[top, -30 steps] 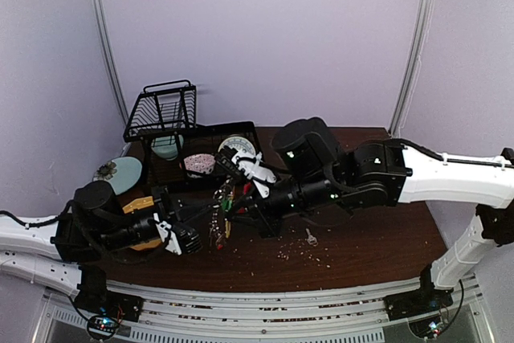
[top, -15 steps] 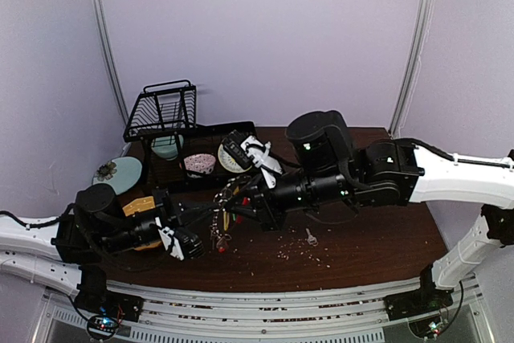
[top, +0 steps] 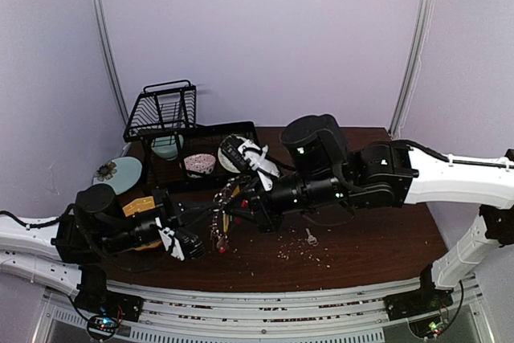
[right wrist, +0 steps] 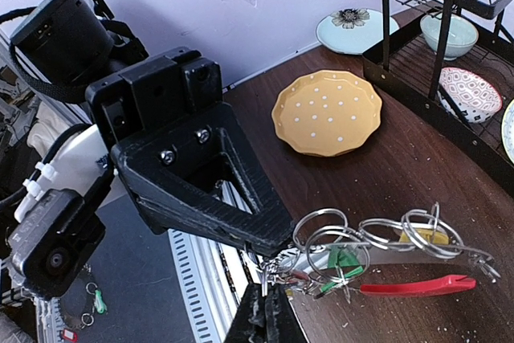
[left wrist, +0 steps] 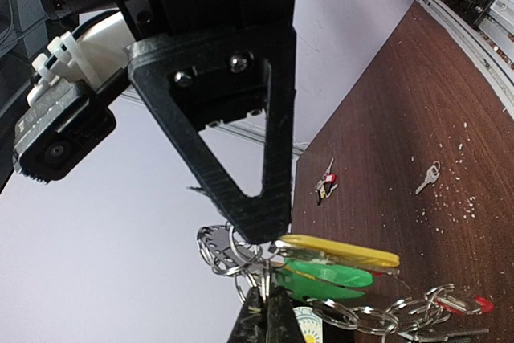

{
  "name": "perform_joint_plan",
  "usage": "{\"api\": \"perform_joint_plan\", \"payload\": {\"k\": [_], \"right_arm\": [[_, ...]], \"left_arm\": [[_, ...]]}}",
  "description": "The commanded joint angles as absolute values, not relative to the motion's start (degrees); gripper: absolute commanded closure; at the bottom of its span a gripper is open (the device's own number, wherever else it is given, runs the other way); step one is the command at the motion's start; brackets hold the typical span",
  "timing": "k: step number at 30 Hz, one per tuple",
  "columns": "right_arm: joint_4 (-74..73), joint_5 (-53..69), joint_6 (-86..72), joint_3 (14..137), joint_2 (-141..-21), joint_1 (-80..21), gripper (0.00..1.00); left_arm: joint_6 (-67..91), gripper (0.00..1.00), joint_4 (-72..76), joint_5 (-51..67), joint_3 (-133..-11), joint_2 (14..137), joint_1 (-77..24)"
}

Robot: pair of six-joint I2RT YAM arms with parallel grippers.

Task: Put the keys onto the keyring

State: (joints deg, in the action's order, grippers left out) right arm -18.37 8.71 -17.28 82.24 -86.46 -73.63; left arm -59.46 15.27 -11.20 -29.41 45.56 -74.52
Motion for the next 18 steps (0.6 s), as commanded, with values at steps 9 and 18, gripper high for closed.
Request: {"api": "perform_joint_plan", "payload": {"k": [9, 18], "right_arm": [[-17.0, 6.2, -21.1, 81.8, -87.1, -73.0, 1.00], [-17.8, 8.1, -21.6, 83.2, -89.5, -72.9, 1.00]], "left_arm": [[-60.3, 1.00, 19.4, -12.0, -28.7, 44.7, -75.1], [-60.2, 1.00, 19.5, -12.1, -28.9, 44.9, -75.2]]}}
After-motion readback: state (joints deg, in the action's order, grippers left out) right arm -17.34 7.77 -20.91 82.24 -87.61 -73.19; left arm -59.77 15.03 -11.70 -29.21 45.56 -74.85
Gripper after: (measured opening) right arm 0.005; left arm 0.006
